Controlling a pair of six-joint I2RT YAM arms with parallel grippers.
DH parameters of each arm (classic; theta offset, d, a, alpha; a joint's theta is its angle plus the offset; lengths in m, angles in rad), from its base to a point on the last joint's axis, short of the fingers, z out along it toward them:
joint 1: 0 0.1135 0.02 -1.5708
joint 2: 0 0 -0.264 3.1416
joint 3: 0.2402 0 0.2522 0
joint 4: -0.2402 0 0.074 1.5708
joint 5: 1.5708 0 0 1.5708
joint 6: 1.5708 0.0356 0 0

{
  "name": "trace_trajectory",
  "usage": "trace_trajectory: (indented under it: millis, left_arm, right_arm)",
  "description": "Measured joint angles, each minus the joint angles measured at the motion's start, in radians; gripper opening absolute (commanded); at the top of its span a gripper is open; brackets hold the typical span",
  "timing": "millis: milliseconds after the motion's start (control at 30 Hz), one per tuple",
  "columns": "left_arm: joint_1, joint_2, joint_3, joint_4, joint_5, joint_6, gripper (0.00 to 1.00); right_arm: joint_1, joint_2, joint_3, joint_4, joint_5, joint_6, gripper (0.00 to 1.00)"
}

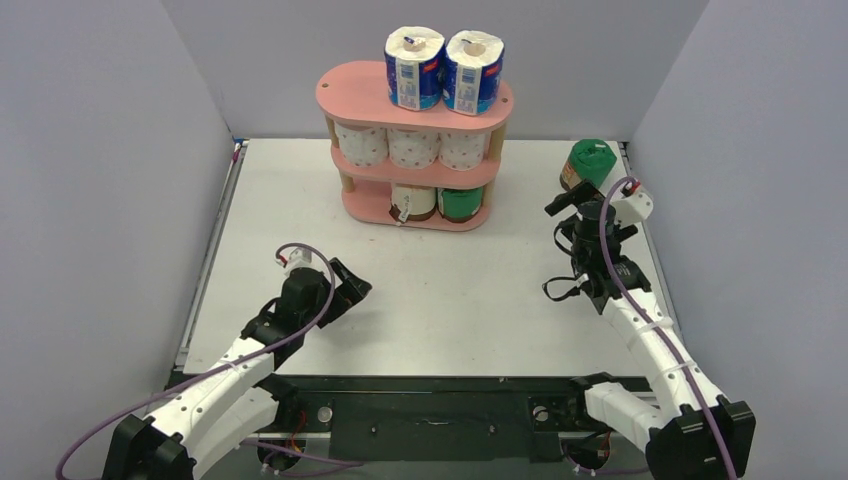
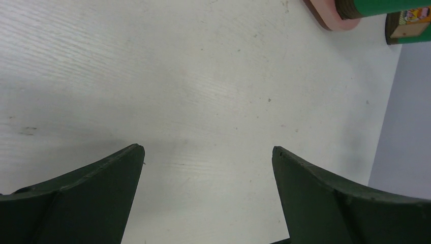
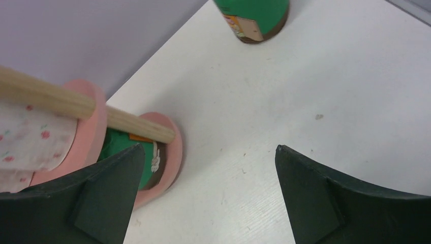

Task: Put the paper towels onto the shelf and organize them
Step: Move the paper towel to the center of the board.

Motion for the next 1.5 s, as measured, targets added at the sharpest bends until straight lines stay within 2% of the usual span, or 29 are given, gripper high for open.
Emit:
trace_trajectory:
  millis: [100,200,400,567,867,1100,1500]
  left_arm:
    - [0.016,0.000,0.000,-0.045,-0.016,-0.018,0.96]
    - [0.019,0.000,0.000,-0.066,-0.018,-0.050,0.96]
    - [0.035,-0.003,-0.020,-0.051,0.007,-0.101,0.96]
    - [0.053,-0.025,-0.061,-0.010,0.066,-0.090,0.96]
    - [0.057,-0.021,-0.068,0.063,0.119,-0.032,0.96]
    - [0.060,0.004,-0.067,0.122,0.127,0.016,0.96]
    - [0.062,0.101,-0.041,0.137,0.126,0.055,0.96]
  right_arm:
    - [-0.034,0.050,0.006,-0.029,0.059,0.080,0.99]
    - [-0.124,0.122,0.043,-0.070,0.056,0.131,0.99]
    - [-0.334,0.271,0.158,-0.087,-0.066,0.208,0.96]
    - [-0.407,0.467,0.327,-0.053,-0.188,0.229,0.89]
    - [-0.441,0.816,0.669,-0.052,-0.300,0.199,0.83]
    - [-0.445,0.951,0.823,-0.106,-0.308,0.165,0.83]
    - [-0.447,1.031,0.852,-0.156,-0.290,0.157,0.83]
